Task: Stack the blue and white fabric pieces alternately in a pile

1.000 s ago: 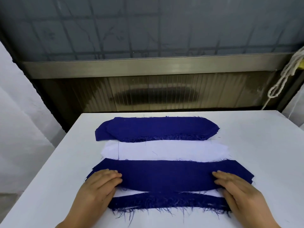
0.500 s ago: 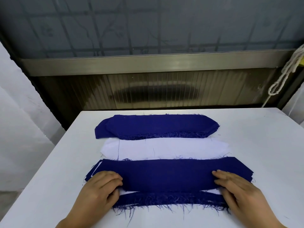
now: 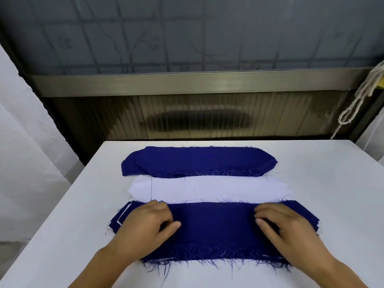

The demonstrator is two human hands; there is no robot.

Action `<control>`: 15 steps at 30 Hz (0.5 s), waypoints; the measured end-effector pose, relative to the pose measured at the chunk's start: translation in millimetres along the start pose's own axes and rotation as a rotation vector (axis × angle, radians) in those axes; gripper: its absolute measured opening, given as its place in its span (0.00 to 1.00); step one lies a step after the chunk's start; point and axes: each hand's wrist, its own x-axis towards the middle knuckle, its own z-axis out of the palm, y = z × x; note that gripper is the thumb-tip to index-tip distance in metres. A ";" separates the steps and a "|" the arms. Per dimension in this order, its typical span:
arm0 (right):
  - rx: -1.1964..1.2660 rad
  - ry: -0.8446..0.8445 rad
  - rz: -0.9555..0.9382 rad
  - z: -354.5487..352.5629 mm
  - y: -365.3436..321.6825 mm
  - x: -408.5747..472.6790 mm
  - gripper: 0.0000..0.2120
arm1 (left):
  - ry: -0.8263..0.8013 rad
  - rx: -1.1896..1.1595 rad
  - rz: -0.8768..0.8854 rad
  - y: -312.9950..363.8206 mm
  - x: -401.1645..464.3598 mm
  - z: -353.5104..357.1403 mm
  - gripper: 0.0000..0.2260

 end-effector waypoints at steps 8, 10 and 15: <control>0.085 -0.183 0.143 34.2 -13.6 35.7 0.07 | 0.056 0.025 -0.153 13.9 35.6 28.8 0.15; 0.074 -0.153 0.205 32.4 -2.0 32.4 0.08 | 0.101 0.060 -0.168 6.2 29.6 28.6 0.15; -0.009 -0.110 0.292 23.0 21.2 22.3 0.08 | 0.138 0.094 -0.238 -11.3 16.4 22.4 0.17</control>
